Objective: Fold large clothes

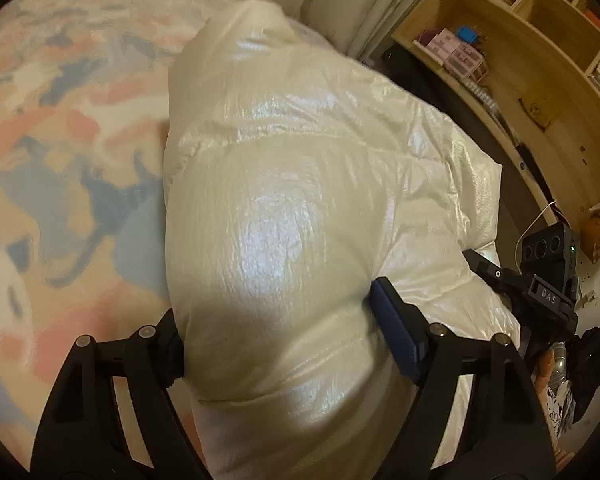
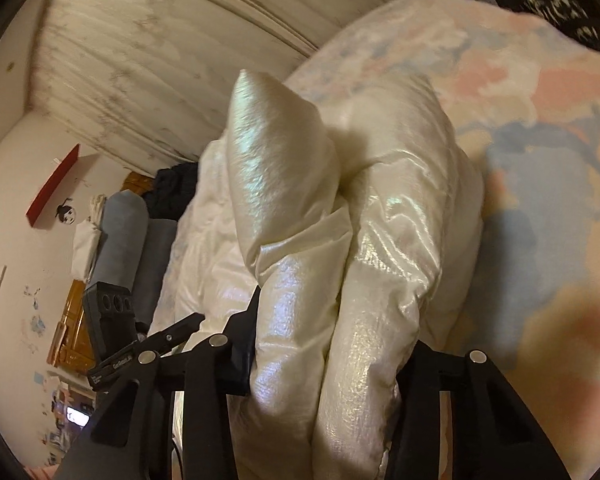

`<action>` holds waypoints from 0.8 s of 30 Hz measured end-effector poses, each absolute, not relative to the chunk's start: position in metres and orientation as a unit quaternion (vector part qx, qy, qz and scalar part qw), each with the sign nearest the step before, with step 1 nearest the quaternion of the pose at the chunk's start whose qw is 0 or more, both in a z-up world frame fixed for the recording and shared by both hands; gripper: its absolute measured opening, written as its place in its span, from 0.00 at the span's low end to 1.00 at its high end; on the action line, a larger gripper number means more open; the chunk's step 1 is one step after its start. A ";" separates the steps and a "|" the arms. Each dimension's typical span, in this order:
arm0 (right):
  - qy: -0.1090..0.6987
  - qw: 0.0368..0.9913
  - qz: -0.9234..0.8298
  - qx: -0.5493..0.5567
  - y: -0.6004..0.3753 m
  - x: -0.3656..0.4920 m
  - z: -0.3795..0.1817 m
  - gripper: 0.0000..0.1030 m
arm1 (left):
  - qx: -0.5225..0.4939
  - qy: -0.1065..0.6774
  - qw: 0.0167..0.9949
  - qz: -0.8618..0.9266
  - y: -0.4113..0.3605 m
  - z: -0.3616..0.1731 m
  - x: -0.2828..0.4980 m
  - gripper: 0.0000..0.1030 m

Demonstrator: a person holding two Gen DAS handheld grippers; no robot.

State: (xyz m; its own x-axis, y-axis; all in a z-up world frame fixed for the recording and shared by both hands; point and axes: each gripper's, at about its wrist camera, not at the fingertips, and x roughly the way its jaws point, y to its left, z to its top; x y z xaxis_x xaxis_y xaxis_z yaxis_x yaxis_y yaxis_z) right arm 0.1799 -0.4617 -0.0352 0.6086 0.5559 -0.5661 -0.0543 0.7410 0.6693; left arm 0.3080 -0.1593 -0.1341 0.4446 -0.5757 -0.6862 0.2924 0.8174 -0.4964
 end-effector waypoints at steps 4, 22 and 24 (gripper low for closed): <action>0.383 0.850 0.202 0.299 -0.435 0.160 -0.004 0.40 | -0.156 0.439 0.847 -0.256 -0.130 -0.105 0.300 0.74; 0.341 0.853 0.305 0.251 -0.170 0.232 0.095 0.40 | -0.140 0.378 0.896 -0.185 0.148 -0.011 0.397 0.73; 0.337 0.853 0.310 0.250 -0.137 0.246 0.092 0.40 | -0.133 0.376 0.898 -0.186 0.179 -0.014 0.422 0.73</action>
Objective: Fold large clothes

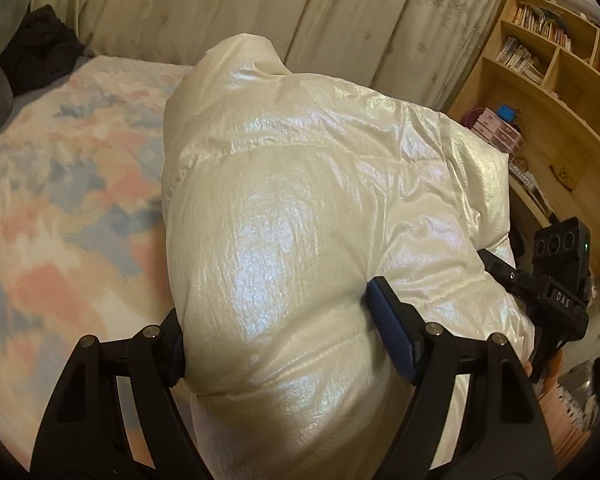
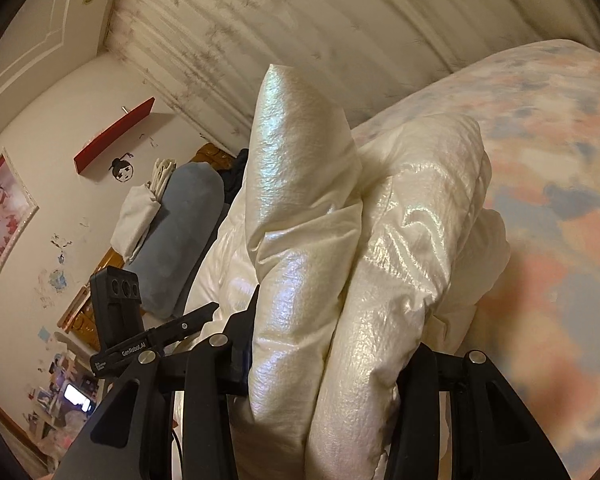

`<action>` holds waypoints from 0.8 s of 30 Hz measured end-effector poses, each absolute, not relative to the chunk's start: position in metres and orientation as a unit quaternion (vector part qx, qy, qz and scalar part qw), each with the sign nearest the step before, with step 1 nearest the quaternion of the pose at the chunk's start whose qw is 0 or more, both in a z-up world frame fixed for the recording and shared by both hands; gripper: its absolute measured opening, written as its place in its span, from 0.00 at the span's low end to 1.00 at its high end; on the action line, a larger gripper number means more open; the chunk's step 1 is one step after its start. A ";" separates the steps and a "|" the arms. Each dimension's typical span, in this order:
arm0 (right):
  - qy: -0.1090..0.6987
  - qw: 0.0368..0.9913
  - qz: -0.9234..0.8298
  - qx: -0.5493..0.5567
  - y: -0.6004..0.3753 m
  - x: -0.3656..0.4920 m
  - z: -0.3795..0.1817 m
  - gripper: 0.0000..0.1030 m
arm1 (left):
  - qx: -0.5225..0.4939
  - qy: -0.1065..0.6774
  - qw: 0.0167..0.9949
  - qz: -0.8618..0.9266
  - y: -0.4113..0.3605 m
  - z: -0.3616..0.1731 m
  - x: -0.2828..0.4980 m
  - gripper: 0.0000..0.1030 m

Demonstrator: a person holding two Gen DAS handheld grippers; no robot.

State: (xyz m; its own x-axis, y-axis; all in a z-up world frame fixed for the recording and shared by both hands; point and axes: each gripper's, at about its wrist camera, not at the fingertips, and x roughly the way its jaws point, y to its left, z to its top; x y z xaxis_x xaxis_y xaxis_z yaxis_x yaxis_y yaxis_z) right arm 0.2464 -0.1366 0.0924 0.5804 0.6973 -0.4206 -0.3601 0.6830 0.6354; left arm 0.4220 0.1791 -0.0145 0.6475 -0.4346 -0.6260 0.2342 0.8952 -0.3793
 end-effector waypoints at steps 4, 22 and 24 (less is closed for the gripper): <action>0.342 0.849 0.310 0.258 -0.084 0.288 0.065 0.40 | -0.134 0.381 0.897 -0.178 0.244 -0.044 0.478 0.73; 0.411 0.836 0.256 0.259 0.014 0.329 -0.016 0.75 | -0.135 0.408 0.897 -0.101 0.299 -0.120 0.490 0.91; 0.415 0.836 0.248 0.261 0.010 0.328 -0.007 0.75 | -0.116 0.404 0.903 -0.091 0.290 -0.111 0.480 0.91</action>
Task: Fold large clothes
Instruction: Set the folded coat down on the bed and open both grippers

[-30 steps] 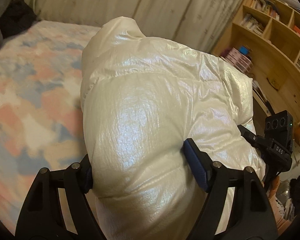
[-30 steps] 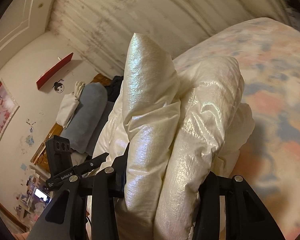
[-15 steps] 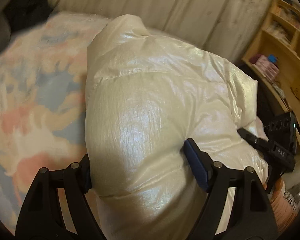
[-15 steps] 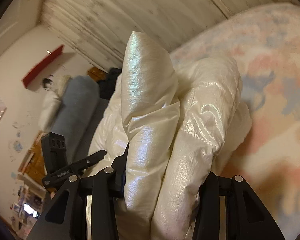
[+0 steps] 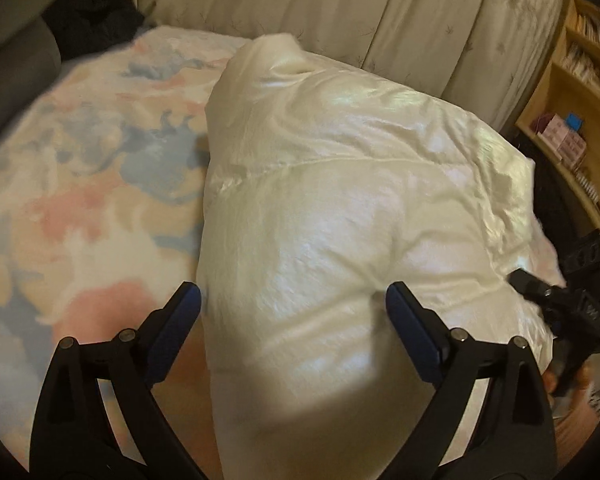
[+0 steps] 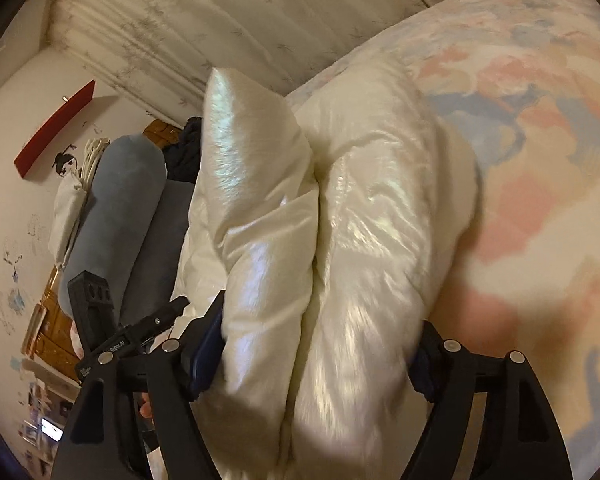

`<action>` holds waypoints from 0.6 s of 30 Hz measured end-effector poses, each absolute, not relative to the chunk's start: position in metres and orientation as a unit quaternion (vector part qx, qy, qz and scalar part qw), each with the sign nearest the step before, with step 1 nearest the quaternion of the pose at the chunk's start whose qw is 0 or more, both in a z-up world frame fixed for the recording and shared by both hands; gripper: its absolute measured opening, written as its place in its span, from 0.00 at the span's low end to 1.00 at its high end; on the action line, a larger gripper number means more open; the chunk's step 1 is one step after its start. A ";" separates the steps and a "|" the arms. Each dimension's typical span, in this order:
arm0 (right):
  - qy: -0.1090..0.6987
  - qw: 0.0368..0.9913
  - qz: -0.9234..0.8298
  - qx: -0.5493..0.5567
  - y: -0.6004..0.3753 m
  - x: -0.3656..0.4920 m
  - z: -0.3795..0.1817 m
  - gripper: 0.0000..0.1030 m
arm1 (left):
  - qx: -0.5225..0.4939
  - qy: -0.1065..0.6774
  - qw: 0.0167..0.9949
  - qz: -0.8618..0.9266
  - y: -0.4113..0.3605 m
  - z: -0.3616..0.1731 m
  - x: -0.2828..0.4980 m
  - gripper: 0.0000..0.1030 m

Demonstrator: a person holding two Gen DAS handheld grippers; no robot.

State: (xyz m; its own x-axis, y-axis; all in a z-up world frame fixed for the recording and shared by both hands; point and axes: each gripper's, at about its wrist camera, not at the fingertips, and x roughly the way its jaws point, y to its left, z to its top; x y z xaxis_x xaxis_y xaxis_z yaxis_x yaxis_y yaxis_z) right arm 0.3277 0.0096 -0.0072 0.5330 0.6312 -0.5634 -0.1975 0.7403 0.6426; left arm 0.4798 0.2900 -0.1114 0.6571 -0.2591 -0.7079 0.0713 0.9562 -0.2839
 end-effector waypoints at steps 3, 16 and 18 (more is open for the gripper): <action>0.412 0.839 0.243 0.261 -0.005 0.309 0.012 0.75 | -0.097 0.397 0.909 -0.081 0.273 -0.094 0.452 0.91; 0.387 0.868 0.244 0.193 -0.053 0.153 0.126 0.75 | -0.063 0.371 0.924 -0.061 0.166 -0.007 0.302 0.91; 0.380 0.875 0.237 0.185 -0.063 0.122 0.143 0.75 | -0.061 0.365 0.927 -0.058 0.151 0.008 0.276 0.91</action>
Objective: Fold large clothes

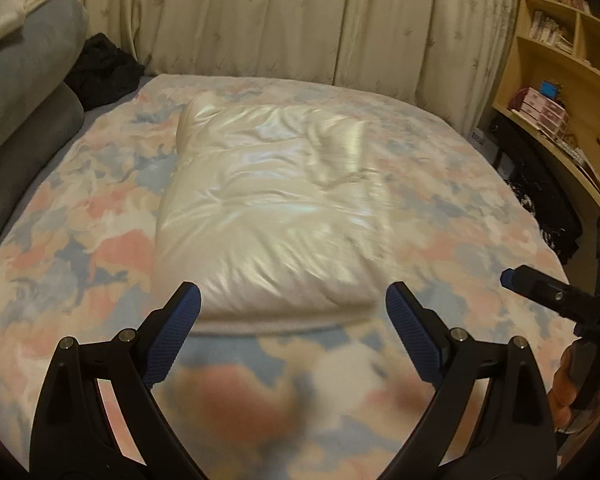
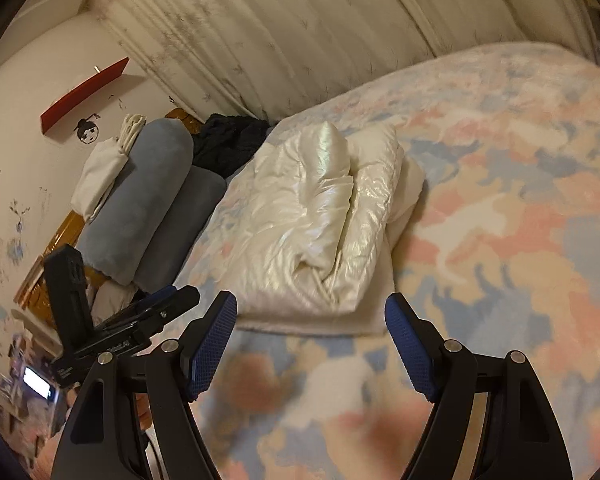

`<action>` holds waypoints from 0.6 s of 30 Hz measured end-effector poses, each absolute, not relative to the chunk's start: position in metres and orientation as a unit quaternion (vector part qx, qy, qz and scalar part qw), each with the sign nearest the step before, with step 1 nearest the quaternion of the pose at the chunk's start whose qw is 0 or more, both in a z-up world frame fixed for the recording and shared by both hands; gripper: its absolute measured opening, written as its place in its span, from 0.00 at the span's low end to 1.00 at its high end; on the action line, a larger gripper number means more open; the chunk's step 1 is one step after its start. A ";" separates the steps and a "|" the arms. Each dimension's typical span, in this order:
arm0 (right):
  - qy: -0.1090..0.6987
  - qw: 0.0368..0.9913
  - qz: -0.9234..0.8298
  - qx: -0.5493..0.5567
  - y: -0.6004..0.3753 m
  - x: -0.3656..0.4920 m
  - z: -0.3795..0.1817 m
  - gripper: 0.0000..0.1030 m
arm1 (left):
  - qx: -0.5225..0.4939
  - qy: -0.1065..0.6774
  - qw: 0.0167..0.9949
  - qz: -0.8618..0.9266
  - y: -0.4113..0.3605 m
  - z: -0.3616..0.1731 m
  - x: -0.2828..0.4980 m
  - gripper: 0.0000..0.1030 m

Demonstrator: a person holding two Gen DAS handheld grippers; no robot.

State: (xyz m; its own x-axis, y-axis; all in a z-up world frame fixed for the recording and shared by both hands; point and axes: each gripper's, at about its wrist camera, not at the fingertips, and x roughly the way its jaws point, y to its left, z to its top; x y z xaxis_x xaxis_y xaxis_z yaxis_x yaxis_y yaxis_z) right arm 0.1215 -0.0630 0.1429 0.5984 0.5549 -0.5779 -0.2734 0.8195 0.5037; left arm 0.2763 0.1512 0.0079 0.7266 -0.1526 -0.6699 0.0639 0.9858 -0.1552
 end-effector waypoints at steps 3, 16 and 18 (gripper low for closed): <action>0.375 0.884 0.220 0.173 -0.076 0.078 0.165 0.76 | -0.068 0.349 0.933 -0.055 0.130 0.029 0.231 0.91; 0.363 0.905 0.172 0.138 -0.151 -0.101 0.184 0.87 | -0.104 0.353 0.929 -0.035 0.052 0.036 0.069 0.93; 0.365 0.906 0.161 0.140 -0.164 -0.128 0.179 0.87 | -0.103 0.359 0.927 -0.030 0.040 0.031 0.055 0.93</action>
